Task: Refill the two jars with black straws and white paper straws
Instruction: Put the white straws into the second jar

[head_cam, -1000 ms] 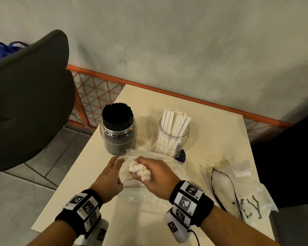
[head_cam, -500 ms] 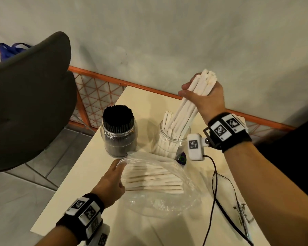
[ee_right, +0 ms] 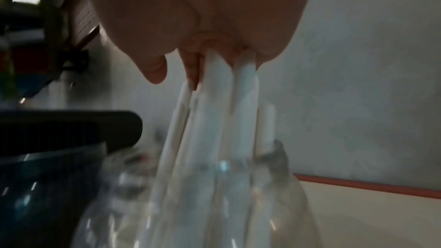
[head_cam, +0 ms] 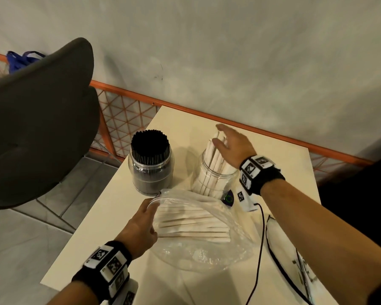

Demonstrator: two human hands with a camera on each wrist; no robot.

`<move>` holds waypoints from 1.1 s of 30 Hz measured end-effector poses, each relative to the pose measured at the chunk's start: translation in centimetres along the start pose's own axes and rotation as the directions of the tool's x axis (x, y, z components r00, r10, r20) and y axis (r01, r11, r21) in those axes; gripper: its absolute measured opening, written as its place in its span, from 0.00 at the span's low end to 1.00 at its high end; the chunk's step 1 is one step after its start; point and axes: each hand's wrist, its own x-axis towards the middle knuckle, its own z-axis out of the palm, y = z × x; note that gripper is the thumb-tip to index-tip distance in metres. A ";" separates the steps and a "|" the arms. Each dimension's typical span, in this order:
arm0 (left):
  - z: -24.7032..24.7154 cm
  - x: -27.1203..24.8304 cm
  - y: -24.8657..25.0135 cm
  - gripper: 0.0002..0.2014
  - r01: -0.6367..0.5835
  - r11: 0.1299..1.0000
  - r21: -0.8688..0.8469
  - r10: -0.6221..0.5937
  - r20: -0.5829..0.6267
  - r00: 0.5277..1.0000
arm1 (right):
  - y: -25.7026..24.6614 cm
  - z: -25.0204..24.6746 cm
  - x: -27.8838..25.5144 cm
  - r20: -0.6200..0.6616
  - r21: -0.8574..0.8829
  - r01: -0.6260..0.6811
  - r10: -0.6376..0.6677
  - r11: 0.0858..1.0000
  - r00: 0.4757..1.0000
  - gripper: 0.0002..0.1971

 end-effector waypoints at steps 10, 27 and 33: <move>-0.4 -0.1 0.7 0.35 -0.011 1.000 -0.001 0.011 0.001 1.000 | -2.1 -0.6 -1.5 0.130 -0.194 0.069 -0.044 0.979 0.991 0.20; 0.6 -1.9 0.5 0.43 -0.047 0.996 -0.072 0.048 0.006 0.999 | -7.6 13.1 -14.5 0.684 -0.185 0.279 -0.080 0.942 0.725 0.35; 0.8 -1.8 0.1 0.42 -0.039 0.996 -0.086 0.040 0.018 0.999 | -9.2 14.4 -14.4 0.735 -0.328 0.420 -0.051 0.846 0.677 0.37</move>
